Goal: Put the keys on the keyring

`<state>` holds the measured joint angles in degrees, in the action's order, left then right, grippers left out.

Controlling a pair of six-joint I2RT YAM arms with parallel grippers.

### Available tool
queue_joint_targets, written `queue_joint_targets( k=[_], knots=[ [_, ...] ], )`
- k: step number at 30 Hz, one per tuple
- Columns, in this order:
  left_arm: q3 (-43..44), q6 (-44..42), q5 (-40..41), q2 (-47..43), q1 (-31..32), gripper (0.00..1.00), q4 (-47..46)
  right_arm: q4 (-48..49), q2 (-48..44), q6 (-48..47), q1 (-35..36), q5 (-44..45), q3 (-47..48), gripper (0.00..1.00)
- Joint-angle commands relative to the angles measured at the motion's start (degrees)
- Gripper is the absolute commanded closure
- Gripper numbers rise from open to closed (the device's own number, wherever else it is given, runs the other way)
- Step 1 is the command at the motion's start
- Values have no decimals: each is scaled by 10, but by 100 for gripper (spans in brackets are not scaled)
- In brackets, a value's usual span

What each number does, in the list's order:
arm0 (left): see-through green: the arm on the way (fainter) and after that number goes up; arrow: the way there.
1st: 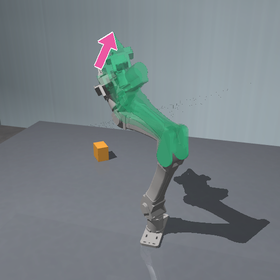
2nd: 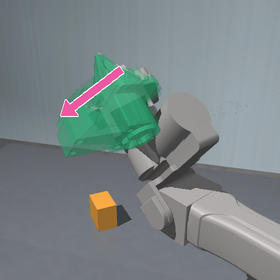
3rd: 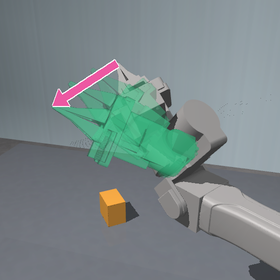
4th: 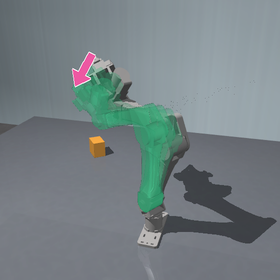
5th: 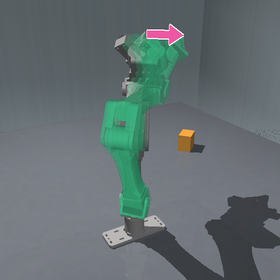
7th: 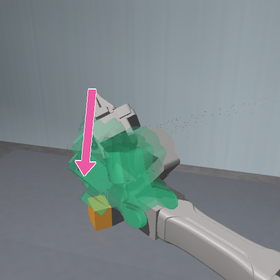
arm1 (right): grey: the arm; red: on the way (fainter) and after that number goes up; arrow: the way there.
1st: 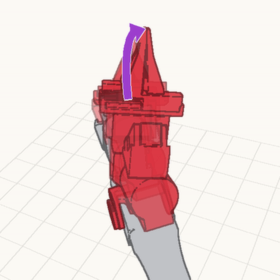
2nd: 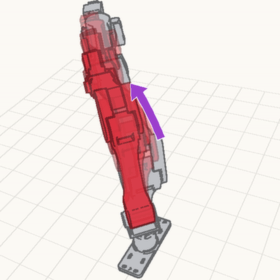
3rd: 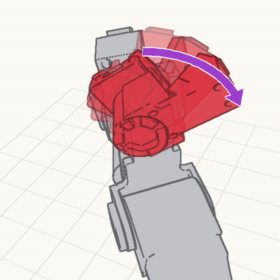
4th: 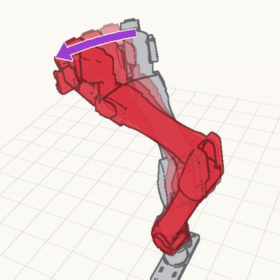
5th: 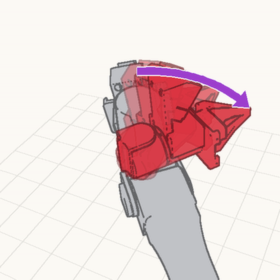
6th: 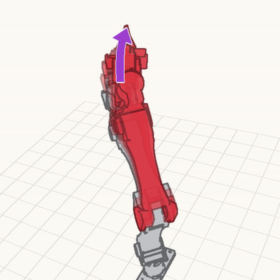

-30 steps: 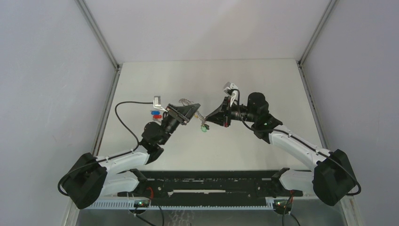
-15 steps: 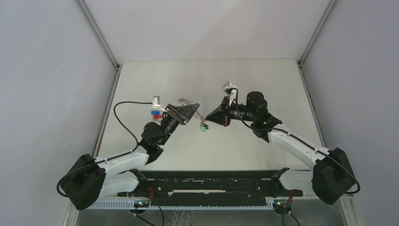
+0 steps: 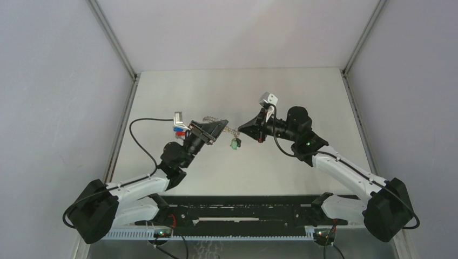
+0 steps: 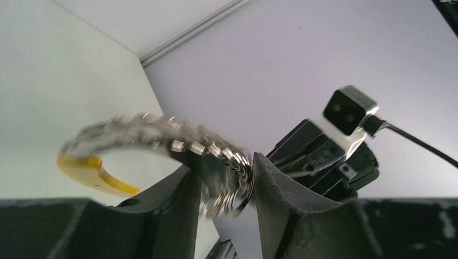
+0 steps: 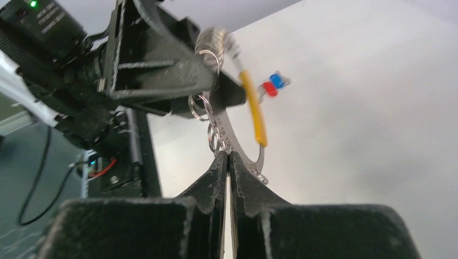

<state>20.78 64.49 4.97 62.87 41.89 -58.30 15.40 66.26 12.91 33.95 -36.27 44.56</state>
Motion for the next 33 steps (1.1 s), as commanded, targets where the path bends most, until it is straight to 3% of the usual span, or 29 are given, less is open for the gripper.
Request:
queue_joint_targets(
  k=[1, 9, 14, 17, 22, 27, 33],
  knots=[
    [-28, -4, -11, -29, 7, 53, 5, 36, -38, -70, -1, 47, 25, 100],
    [-57, -25, -26, -67, 7, 33, 36, 15, -52, -152, 0, 65, 25, 100],
    [-64, -76, -79, -104, 7, 22, 66, 9, -49, -187, -4, 75, 25, 100],
    [-62, -135, -99, -152, 7, 20, 124, 14, -48, -196, -6, 65, 25, 100],
    [0, -305, -94, -221, 0, 22, 333, 17, -48, -195, -18, 38, 25, 100],
    [47, -388, -175, -183, -28, 23, 348, 21, -43, -184, -20, 28, 25, 100],
    [100, -427, -232, -111, -28, 19, 339, 25, -39, -175, -11, 17, 25, 100]
  ],
)
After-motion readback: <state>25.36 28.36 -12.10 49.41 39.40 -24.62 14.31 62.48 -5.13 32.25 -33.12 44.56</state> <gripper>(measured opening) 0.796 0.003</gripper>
